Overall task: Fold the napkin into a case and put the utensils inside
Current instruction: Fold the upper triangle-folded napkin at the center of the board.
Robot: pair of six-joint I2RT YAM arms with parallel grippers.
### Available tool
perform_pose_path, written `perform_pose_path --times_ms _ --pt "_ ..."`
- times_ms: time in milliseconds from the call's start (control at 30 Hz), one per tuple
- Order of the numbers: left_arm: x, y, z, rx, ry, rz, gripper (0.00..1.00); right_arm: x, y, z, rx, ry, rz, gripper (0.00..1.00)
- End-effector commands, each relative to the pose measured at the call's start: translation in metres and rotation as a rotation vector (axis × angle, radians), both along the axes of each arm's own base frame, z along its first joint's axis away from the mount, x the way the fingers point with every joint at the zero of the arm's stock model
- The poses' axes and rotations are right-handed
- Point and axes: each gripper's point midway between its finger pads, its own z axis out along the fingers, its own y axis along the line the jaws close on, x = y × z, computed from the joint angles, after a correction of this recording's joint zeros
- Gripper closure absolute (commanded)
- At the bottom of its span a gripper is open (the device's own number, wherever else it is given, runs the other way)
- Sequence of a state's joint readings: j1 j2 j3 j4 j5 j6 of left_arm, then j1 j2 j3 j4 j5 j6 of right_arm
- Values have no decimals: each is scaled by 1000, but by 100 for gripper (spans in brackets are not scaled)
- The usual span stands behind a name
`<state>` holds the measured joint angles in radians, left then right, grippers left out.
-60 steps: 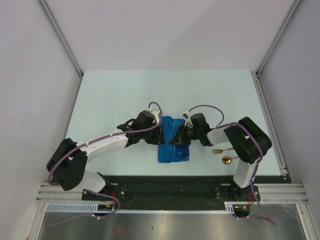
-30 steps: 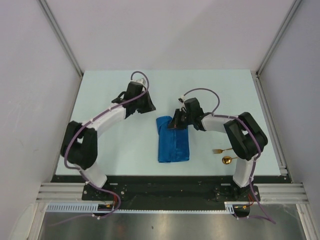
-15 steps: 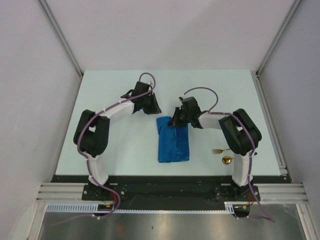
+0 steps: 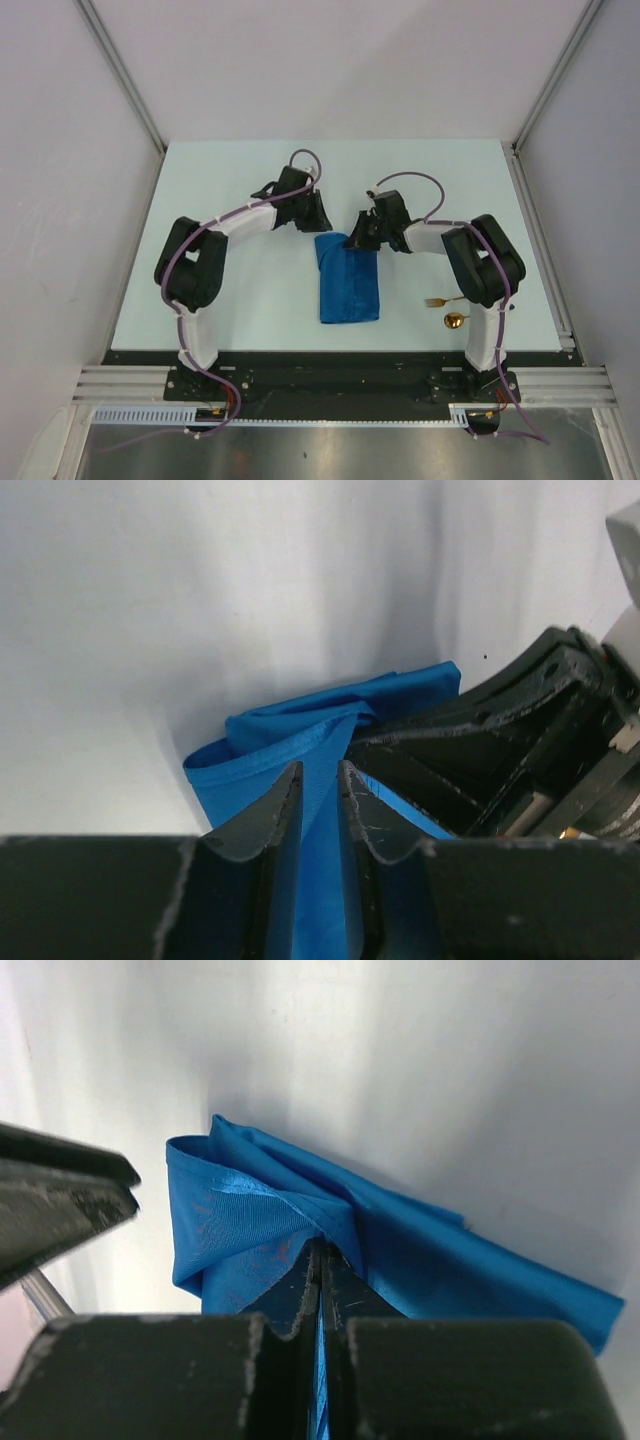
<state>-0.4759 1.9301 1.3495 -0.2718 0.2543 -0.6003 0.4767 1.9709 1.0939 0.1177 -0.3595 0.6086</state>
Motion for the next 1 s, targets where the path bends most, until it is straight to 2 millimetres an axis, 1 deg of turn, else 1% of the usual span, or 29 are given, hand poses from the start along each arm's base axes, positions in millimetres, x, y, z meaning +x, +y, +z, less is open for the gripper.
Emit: perform_pose_path --times_ms 0,67,167,267,300,500,567,667,767,800,900,967 --pt "-3 -11 29 -7 -96 -29 76 7 -10 -9 14 -17 13 100" --pt "-5 -11 23 5 -81 -22 76 5 -13 -12 28 1 12 100" --pt "-8 -8 14 20 -54 -12 79 4 -11 -11 47 3 26 100" --pt "-12 -7 10 30 -53 -9 80 4 -12 -11 53 6 22 100" --pt "-12 -8 11 27 -59 -12 80 4 -12 -11 58 9 24 100" --pt "-17 -12 -7 37 -21 -25 82 1 -10 -12 79 20 36 100" --pt "-17 -15 -11 30 -16 -30 82 0 -10 -11 84 22 39 100" --pt "-21 -26 -14 11 -7 -49 82 0 -10 -11 85 23 38 100" --pt "-33 -43 -23 -14 24 -87 83 3 -9 -7 92 21 38 100" --pt "-37 -43 -35 -12 55 -83 83 3 -8 -5 94 18 41 100" --pt "-40 -42 -47 0 78 -86 84 2 -8 1 92 15 46 100" --pt "-39 -40 -49 10 71 -83 84 0 -10 8 91 12 49 100"
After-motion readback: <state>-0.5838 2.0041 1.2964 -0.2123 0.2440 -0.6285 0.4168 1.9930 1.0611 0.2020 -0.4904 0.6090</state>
